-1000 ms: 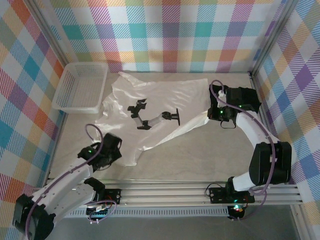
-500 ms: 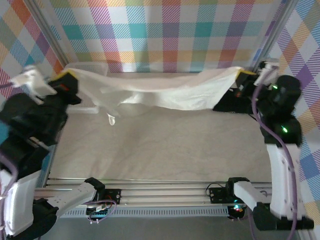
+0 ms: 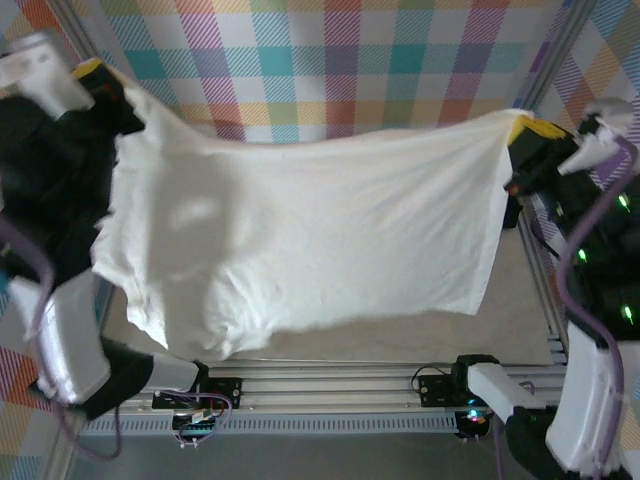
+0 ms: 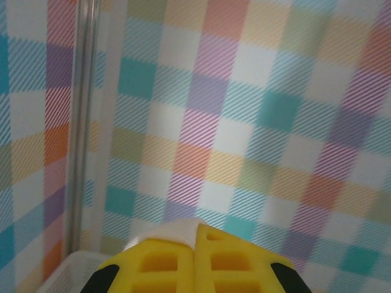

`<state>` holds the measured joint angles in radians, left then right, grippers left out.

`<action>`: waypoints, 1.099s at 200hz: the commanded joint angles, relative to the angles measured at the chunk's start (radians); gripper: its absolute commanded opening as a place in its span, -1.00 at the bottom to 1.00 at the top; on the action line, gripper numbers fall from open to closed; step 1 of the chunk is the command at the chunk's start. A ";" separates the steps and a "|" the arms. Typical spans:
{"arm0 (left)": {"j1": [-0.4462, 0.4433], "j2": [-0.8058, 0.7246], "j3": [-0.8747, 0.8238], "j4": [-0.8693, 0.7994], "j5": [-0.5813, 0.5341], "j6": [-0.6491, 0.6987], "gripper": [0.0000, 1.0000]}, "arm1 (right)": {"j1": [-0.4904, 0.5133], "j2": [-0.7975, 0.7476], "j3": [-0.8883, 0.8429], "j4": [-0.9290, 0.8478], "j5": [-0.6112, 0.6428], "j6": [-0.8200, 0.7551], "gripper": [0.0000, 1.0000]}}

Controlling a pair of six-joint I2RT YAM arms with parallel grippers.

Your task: Fold the inside-out t-shirt

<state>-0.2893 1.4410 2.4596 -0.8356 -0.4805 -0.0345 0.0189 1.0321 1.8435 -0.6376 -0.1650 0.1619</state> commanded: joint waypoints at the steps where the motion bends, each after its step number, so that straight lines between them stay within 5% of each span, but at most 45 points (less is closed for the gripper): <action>1: 0.139 0.139 0.049 -0.038 0.146 -0.061 -1.00 | -0.005 0.143 -0.026 0.047 0.032 -0.038 -1.00; 40: 0.181 0.286 0.110 0.010 0.257 -0.093 -1.00 | -0.005 0.295 0.004 0.140 0.036 -0.064 -1.00; 95: 0.190 0.283 0.120 0.060 0.303 -0.100 -1.00 | -0.005 0.369 0.047 0.170 -0.003 -0.057 -1.00; 186: 0.189 -0.162 -0.043 0.078 0.459 -0.163 -1.00 | -0.005 -0.008 -0.029 0.072 0.006 -0.070 -1.00; 220: 0.190 -0.256 0.020 0.058 0.455 -0.151 -1.00 | -0.005 -0.101 0.040 -0.017 -0.007 -0.064 -1.00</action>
<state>-0.1123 1.2160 2.4325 -0.8249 -0.0391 -0.1799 0.0189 0.9569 1.8385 -0.5926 -0.1623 0.1104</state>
